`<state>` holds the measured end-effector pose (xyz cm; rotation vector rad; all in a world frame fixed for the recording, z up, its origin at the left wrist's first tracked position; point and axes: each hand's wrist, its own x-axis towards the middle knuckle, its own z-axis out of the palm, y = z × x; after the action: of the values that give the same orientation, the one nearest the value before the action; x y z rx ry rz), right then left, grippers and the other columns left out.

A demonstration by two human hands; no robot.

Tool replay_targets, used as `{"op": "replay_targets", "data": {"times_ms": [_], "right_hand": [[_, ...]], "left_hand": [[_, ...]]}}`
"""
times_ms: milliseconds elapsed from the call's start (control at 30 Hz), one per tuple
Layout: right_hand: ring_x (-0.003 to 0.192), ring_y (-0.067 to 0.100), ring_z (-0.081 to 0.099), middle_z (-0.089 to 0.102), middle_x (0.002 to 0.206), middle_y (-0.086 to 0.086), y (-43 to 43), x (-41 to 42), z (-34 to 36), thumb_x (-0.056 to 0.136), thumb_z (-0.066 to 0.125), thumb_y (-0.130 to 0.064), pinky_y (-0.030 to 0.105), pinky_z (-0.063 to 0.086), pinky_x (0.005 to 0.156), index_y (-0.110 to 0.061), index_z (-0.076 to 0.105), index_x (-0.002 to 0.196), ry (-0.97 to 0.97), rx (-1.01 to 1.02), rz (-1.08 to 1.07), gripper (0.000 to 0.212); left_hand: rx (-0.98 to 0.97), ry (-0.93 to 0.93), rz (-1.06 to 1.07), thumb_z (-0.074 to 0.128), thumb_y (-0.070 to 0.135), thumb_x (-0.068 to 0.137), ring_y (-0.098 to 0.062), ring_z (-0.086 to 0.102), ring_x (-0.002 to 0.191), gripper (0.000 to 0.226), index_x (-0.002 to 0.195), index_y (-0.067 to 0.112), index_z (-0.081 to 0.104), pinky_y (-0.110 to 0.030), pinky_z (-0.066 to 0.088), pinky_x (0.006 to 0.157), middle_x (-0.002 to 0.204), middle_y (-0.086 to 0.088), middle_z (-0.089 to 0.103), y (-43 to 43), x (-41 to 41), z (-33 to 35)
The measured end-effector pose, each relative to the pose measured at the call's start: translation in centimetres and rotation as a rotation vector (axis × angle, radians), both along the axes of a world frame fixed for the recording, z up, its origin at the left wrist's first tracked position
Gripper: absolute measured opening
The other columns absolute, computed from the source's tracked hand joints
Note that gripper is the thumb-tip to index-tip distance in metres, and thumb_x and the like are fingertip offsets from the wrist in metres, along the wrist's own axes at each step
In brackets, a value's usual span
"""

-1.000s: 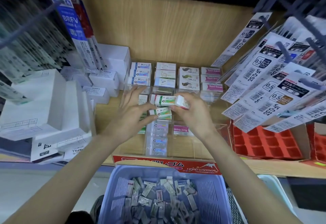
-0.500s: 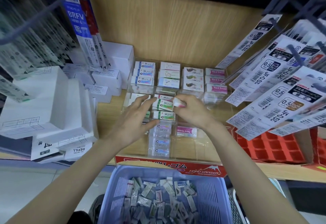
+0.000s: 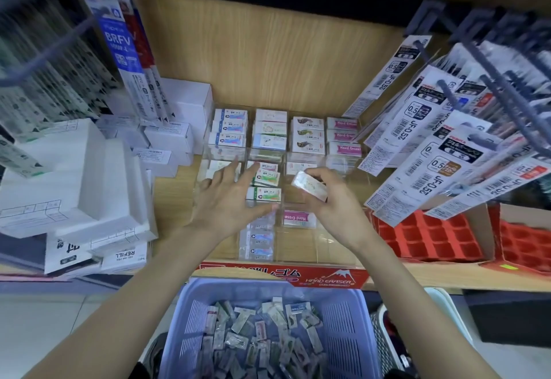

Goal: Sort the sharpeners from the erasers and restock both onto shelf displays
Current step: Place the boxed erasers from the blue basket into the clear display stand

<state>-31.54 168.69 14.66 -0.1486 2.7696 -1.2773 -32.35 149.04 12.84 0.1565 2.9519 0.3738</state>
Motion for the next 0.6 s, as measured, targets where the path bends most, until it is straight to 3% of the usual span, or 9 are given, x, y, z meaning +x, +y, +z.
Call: {"op": "replay_targets", "data": {"times_ms": [67, 133, 267, 333, 367, 433, 500, 600], "right_hand": [[0.105, 0.011, 0.052, 0.047, 0.115, -0.004, 0.3, 0.3, -0.2, 0.089, 0.063, -0.013, 0.023, 0.041, 0.092, -0.021, 0.057, 0.123, 0.014, 0.01, -0.028, 0.035], [0.105, 0.008, 0.05, 0.046, 0.115, -0.006, 0.4, 0.5, -0.3, 0.088, 0.064, -0.013, 0.022, 0.041, 0.094, -0.021, 0.057, 0.124, 0.012, -0.019, -0.062, 0.037], [0.099, 0.002, 0.05, 0.05, 0.103, -0.017, 0.7, 0.9, -0.3, 0.084, 0.068, -0.009, 0.017, 0.042, 0.089, -0.021, 0.057, 0.112, 0.051, -0.078, -0.09, 0.032], [0.099, 0.001, 0.048, 0.051, 0.103, -0.015, 0.8, 1.1, -0.2, 0.083, 0.069, -0.008, 0.009, 0.037, 0.088, -0.021, 0.057, 0.108, 0.081, -0.069, -0.086, 0.03], [0.1, 0.001, 0.048, 0.051, 0.105, -0.012, 0.8, 1.3, -0.2, 0.083, 0.07, -0.007, 0.005, 0.034, 0.087, -0.021, 0.058, 0.107, 0.092, -0.061, -0.078, 0.03], [0.1, 0.0, 0.048, 0.05, 0.104, -0.012, 0.8, 1.9, 0.0, 0.081, 0.071, -0.007, 0.0, 0.031, 0.087, -0.024, 0.059, 0.104, 0.102, -0.061, -0.045, 0.031], [0.097, -0.002, 0.049, 0.048, 0.103, -0.017, 0.6, 2.9, 0.2, 0.079, 0.073, -0.012, 0.002, 0.032, 0.086, -0.024, 0.062, 0.105, 0.091, -0.075, 0.017, 0.03], [0.096, -0.008, 0.05, 0.049, 0.1, -0.017, 0.1, 4.6, 0.5, 0.079, 0.074, -0.014, 0.005, 0.034, 0.084, -0.022, 0.065, 0.104, 0.107, -0.11, 0.108, 0.028]], "left_hand": [[0.014, 0.042, -0.002, 0.042, 0.075, 0.078, -0.021, 0.03, 0.137, 0.083, 0.147, 0.033, 0.023, -0.043, 0.029, 0.106, 0.149, -0.003, 0.033, 0.1, 0.1, -0.2], [0.05, 0.098, -0.026, 0.043, 0.071, 0.08, -0.019, 0.036, 0.133, 0.077, 0.145, 0.031, 0.029, -0.039, 0.032, 0.104, 0.143, -0.001, 0.042, -0.1, 0.4, -0.6], [0.083, 0.082, -0.027, 0.045, 0.067, 0.081, -0.023, 0.03, 0.137, 0.077, 0.146, 0.029, 0.03, -0.041, 0.026, 0.11, 0.149, -0.005, 0.035, -0.3, 0.5, -0.9], [0.111, 0.147, 0.008, 0.049, 0.063, 0.081, -0.026, 0.024, 0.139, 0.076, 0.145, 0.026, 0.032, -0.044, 0.023, 0.111, 0.151, -0.006, 0.028, -0.2, 1.0, -0.4], [0.162, 0.208, 0.014, 0.052, 0.059, 0.083, -0.026, 0.029, 0.136, 0.071, 0.142, 0.023, 0.036, -0.041, 0.026, 0.109, 0.146, -0.006, 0.033, 0.0, 1.5, 0.0], [0.348, 0.241, -0.007, 0.057, 0.046, 0.086, -0.015, 0.044, 0.12, 0.054, 0.134, 0.022, 0.047, -0.024, 0.035, 0.096, 0.125, 0.002, 0.05, 0.4, 2.8, 1.0], [0.613, 0.07, -0.03, 0.062, 0.036, 0.086, 0.0, 0.053, 0.101, 0.038, 0.122, 0.031, 0.051, -0.006, 0.034, 0.079, 0.104, 0.014, 0.06, 1.0, 4.4, 2.2], [0.901, -0.127, 0.01, 0.067, 0.023, 0.083, 0.002, 0.061, 0.084, 0.025, 0.103, 0.035, 0.058, -0.007, 0.042, 0.073, 0.088, 0.006, 0.069, 1.5, 6.1, 2.7]]}}
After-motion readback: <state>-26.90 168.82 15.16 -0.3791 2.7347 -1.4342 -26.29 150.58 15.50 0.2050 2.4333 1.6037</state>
